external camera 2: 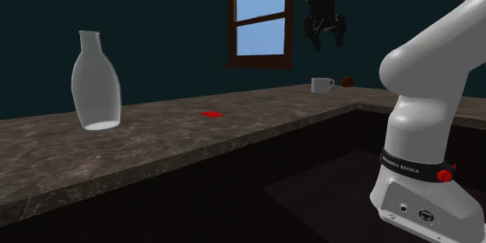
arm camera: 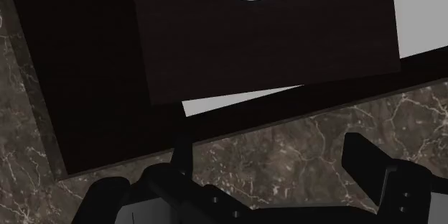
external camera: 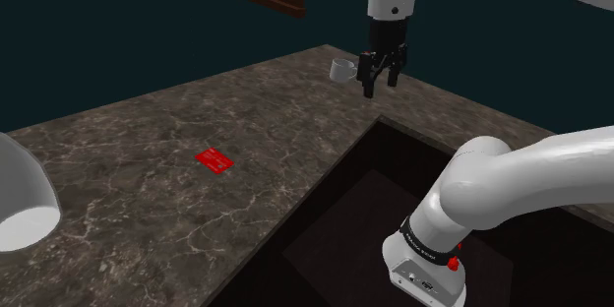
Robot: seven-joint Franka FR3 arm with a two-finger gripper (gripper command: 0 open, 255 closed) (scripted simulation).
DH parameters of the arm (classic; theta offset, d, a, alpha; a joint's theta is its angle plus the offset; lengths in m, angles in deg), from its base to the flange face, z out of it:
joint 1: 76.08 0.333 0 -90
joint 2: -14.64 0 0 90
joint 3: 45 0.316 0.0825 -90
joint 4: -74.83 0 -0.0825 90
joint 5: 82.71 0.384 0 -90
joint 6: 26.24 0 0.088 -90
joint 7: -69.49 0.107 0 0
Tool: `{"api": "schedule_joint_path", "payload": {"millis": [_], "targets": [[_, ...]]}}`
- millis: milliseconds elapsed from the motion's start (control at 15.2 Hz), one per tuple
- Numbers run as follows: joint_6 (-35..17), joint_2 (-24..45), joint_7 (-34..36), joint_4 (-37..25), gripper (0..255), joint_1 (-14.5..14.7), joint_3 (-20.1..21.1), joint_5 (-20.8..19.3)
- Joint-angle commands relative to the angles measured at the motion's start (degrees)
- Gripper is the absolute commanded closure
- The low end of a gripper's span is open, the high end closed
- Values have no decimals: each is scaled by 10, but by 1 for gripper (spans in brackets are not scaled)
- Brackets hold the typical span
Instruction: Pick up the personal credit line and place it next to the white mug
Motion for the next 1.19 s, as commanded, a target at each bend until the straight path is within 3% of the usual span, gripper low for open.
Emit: {"api": "schedule_joint_path", "payload": {"millis": [0, 594, 1122], "targets": [[0, 0, 0, 0, 0, 0, 0, 0], [-243, 6, 52, 115, 0, 48, 55, 51], [-482, 87, 105, 162, 0, 79, 120, 69]]}}
